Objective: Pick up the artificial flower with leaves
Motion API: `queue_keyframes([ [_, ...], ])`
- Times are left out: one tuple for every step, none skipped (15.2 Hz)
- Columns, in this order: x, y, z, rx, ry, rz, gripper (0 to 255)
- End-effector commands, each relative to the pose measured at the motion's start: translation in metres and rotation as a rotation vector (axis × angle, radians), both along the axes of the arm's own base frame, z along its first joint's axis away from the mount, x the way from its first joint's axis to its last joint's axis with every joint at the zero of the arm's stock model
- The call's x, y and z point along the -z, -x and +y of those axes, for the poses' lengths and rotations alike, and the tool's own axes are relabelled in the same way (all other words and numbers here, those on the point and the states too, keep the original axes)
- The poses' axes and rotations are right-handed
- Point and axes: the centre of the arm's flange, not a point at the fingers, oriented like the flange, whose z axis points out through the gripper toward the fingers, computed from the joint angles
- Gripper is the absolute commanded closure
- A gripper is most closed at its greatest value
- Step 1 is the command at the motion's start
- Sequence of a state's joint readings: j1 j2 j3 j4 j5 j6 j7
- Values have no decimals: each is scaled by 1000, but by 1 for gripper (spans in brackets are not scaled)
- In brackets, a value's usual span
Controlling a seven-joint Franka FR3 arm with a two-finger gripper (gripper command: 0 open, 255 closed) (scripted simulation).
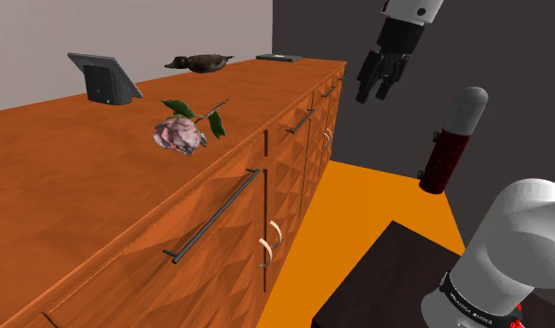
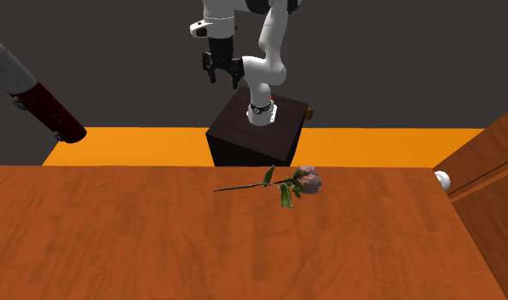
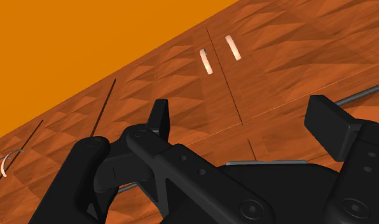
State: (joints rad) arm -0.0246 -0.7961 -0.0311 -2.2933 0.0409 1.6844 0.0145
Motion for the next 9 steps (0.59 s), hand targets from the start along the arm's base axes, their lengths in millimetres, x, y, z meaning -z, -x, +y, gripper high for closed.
queue_keyframes([
  [0, 0, 0, 0, 0, 0, 0],
  [0, -9, 9, 0, -3, 2, 0],
  [0, -19, 18, -1, -6, 5, 0],
  [0, -28, 28, -1, -9, 7, 0],
  [0, -37, 37, -2, -12, 10, 0],
  [0, -47, 46, -2, -15, 12, 0],
  [0, -56, 55, -3, -18, 14, 0],
  [0, -66, 64, -3, -21, 17, 0],
  [0, -75, 73, -3, -25, 19, 0],
])
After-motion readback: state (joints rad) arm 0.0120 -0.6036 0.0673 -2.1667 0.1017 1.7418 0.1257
